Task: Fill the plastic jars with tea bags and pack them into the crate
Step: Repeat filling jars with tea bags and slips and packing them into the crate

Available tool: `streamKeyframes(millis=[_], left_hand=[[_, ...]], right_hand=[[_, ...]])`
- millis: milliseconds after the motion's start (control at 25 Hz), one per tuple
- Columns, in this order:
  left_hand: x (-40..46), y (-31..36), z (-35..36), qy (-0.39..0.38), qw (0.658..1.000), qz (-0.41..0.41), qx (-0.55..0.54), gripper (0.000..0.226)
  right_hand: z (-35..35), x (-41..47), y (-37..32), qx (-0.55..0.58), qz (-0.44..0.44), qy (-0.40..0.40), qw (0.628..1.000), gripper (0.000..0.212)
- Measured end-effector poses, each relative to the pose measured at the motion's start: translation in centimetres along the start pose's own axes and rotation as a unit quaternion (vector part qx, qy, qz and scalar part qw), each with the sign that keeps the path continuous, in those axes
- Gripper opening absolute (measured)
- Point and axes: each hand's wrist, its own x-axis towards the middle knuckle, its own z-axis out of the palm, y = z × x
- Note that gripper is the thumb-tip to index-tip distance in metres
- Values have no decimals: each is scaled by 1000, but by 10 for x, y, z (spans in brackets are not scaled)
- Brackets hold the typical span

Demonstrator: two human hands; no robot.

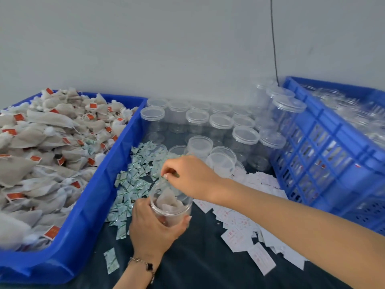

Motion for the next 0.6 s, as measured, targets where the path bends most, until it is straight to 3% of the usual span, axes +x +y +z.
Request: streamKeyframes(millis=[520,600], left_hand=[[1,2,-1,-21,999,-33,11,82],[4,3,-4,-26,998,-55,2,79]], right_hand=[[-9,-37,14,23,-25,15,999,31],[-9,-46,18,11,-30,59,998,30]])
